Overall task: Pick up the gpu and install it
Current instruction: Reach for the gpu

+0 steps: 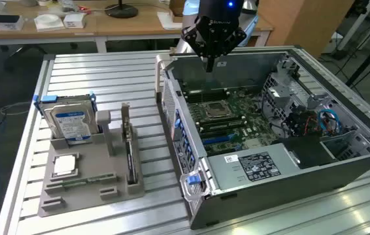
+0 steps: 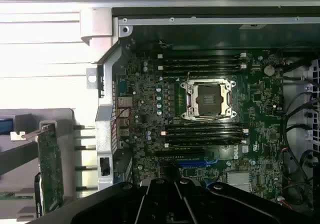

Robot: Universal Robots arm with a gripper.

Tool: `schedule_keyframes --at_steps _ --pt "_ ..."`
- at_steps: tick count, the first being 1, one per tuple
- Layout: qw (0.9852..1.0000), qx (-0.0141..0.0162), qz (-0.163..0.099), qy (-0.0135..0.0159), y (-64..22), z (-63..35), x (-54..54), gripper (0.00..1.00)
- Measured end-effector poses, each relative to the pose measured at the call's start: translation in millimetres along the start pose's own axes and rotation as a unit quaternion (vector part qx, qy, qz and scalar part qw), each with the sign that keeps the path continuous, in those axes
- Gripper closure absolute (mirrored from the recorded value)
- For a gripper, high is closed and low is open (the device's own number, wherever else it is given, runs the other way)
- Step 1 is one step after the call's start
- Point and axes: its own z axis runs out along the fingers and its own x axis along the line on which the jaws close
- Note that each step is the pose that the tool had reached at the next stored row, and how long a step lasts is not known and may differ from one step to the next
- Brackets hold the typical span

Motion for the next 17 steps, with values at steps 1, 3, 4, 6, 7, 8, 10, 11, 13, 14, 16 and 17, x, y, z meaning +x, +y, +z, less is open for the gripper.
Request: schedule_keyframes --at_steps 1,3,4,6,7,8,10,11,13,14,16,17 --pt "1.0000 0.0000 0.003 -0.0001 0.2 -0.2 0.0 0.89" --pt "1.0000 0.0000 0.005 -0.0003 0.3 -0.2 0.1 0.89" --pt "1.0000 0.0000 0.005 -0.0002 0.4 -0.3 0.1 0.89" --pt "1.0000 0.0000 0.005 -0.0002 0.4 -0.3 0.0 0.89" --pt "1.0000 0.0000 0.005 -0.0002 0.4 -0.3 0.1 0.89" --pt "1.0000 0.0001 0.005 -0.0002 0.4 -0.3 0.0 0.89" --pt "1.0000 0.0001 0.005 -0.0002 0.4 -0.3 0.0 0.89" --pt "1.0000 0.0001 0.005 -0.0002 0.4 -0.4 0.0 0.89" --pt "1.0000 0.0000 0.005 -0.0002 0.4 -0.3 0.0 0.89" --pt "1.0000 0.0000 0.005 -0.0002 0.4 -0.3 0.0 0.89" --pt "1.0000 0.0001 0.005 -0.0003 0.4 -0.3 0.6 0.89" --pt "1.0000 0.0002 0.005 -0.0002 0.2 -0.4 2.3 0.89"
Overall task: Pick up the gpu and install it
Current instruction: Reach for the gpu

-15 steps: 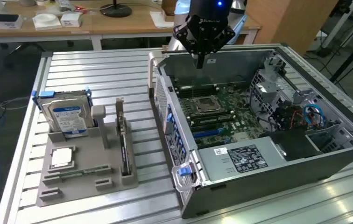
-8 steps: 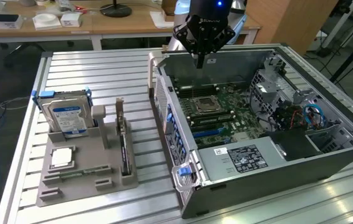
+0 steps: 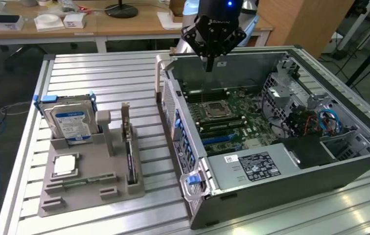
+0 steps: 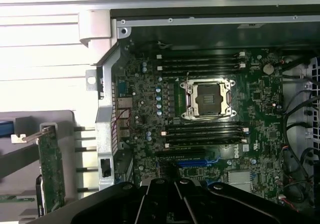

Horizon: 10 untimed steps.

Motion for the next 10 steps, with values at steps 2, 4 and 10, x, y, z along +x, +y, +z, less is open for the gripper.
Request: schedule_keyframes --at_steps 2,4,10 --pt "1.0000 -0.0001 0.000 0.0000 -0.3 0.3 3.7 0.89" --pt "1.0000 -0.0001 0.000 0.0000 -0.6 0.5 7.9 0.89" --pt "1.0000 -0.0001 0.000 0.0000 -1.8 1.1 23.3 0.89"
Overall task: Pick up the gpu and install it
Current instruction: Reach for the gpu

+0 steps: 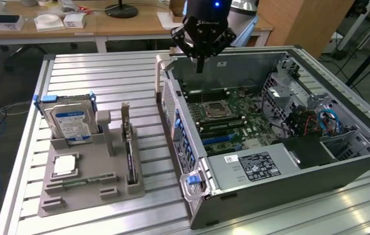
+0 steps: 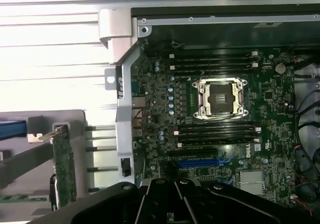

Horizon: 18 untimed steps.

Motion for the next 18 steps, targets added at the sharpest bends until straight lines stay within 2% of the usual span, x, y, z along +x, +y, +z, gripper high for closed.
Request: schedule_keyframes --at_steps 5,18 --pt "1.0000 0.0000 0.000 0.0000 -1.2 0.5 15.1 0.89" --pt "1.0000 0.0000 0.000 0.0000 -5.3 1.2 69.1 0.89"
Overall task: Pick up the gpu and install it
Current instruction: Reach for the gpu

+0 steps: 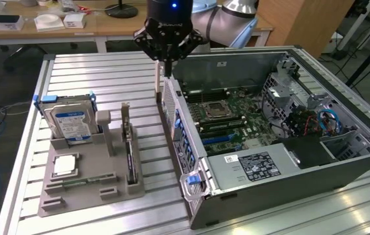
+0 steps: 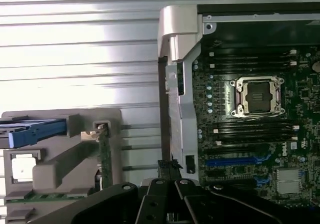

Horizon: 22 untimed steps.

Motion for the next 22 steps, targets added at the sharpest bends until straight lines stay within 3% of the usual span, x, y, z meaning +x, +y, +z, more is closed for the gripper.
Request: schedule_keyframes --at_steps 17,22 --pt "1.0000 0.0000 0.000 0.0000 -5.5 1.1 72.6 0.89" --pt "1.0000 0.0000 0.000 0.0000 -5.7 1.1 74.7 0.89"
